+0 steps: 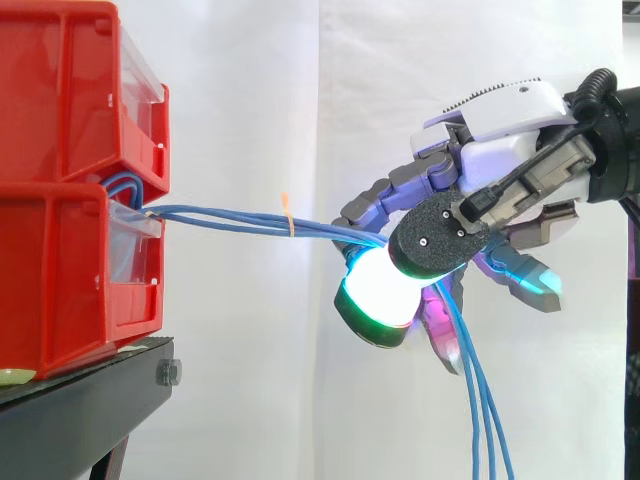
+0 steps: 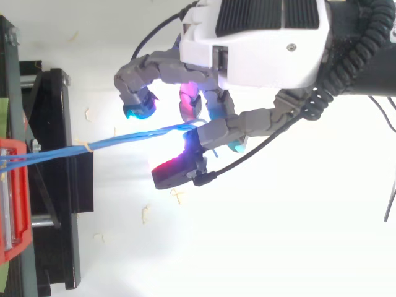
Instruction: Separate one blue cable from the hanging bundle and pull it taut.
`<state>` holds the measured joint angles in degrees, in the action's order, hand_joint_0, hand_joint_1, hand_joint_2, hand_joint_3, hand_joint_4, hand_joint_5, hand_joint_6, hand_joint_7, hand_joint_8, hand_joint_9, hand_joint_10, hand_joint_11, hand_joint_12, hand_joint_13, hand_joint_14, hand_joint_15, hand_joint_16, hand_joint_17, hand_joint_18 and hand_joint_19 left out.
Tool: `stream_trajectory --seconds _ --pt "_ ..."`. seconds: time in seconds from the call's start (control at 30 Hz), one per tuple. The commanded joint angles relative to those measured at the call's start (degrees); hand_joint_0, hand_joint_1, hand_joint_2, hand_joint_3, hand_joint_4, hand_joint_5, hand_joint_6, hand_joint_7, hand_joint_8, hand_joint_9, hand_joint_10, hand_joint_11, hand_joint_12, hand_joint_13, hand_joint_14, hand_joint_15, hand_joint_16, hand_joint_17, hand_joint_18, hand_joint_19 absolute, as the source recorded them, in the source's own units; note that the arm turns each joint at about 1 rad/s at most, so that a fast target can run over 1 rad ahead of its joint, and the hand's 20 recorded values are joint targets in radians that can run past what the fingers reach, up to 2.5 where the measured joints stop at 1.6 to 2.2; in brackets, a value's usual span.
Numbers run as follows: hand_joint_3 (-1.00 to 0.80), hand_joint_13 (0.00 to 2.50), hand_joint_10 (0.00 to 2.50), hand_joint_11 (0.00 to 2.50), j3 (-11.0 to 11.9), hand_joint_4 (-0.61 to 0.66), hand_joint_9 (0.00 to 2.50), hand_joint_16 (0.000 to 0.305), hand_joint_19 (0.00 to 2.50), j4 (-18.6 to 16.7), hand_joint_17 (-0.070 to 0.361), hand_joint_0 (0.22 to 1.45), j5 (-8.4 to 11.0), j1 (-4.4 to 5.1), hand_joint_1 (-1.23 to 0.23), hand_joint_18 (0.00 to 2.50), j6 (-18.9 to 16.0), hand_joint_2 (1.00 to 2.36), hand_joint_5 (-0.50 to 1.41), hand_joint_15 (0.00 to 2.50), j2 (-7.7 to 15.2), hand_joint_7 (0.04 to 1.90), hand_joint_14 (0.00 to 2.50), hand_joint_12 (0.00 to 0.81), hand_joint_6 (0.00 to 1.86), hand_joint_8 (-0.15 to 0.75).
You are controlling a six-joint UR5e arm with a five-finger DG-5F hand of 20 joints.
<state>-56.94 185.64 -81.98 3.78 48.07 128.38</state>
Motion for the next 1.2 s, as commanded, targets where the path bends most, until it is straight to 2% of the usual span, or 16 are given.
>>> stream_trajectory --seconds 0.0,0.07,0.47,0.53,0.73,1.07,1.17 --pt "-0.25 1.18 0.01 0.28 -0.02 0.03 1.86 0.044 0.51 -0.01 0.099 0.7 -0.02 0.0 -0.77 0.66 -3.07 1.02 0.14 0.4 0.02 1.33 0.01 0.215 0.5 0.103" --pt "-0.25 1.18 0.01 0.28 0.07 0.03 1.86 0.044 0.52 0.08 0.099 0.7 -0.11 0.09 -0.77 0.66 -4.3 1.02 0.14 0.4 -0.06 1.32 0.02 0.216 0.5 0.103" --pt "-0.28 1.18 0.01 0.27 0.25 0.02 1.86 0.044 0.51 0.08 0.099 0.7 -0.02 0.35 -0.76 0.66 -4.39 1.02 0.14 0.4 -0.06 1.33 0.02 0.216 0.5 0.101" --pt "-0.38 1.18 0.01 0.29 0.16 0.03 1.86 0.044 0.52 0.08 0.099 0.66 -0.11 0.35 -0.75 0.67 -4.39 1.01 0.14 0.4 -0.06 1.35 0.02 0.219 0.5 0.098" --pt "-0.48 1.18 0.01 0.26 0.25 0.06 1.84 0.048 0.52 0.08 0.108 0.54 -0.02 0.44 -0.67 0.68 -4.39 1.0 0.13 0.41 -0.06 1.36 0.02 0.228 0.5 0.108" --pt "-0.5 1.19 0.01 0.24 0.16 0.08 1.84 0.052 0.5 0.08 0.118 0.49 -0.11 0.35 -0.61 0.71 -4.39 1.0 0.13 0.39 0.02 1.36 0.01 0.242 0.5 0.116" --pt "-0.5 1.22 0.01 0.21 0.25 0.08 1.86 0.057 0.48 0.08 0.127 0.45 -0.11 0.44 -0.5 0.75 -4.39 1.0 0.13 0.37 -0.06 1.34 0.01 0.255 0.5 0.132"
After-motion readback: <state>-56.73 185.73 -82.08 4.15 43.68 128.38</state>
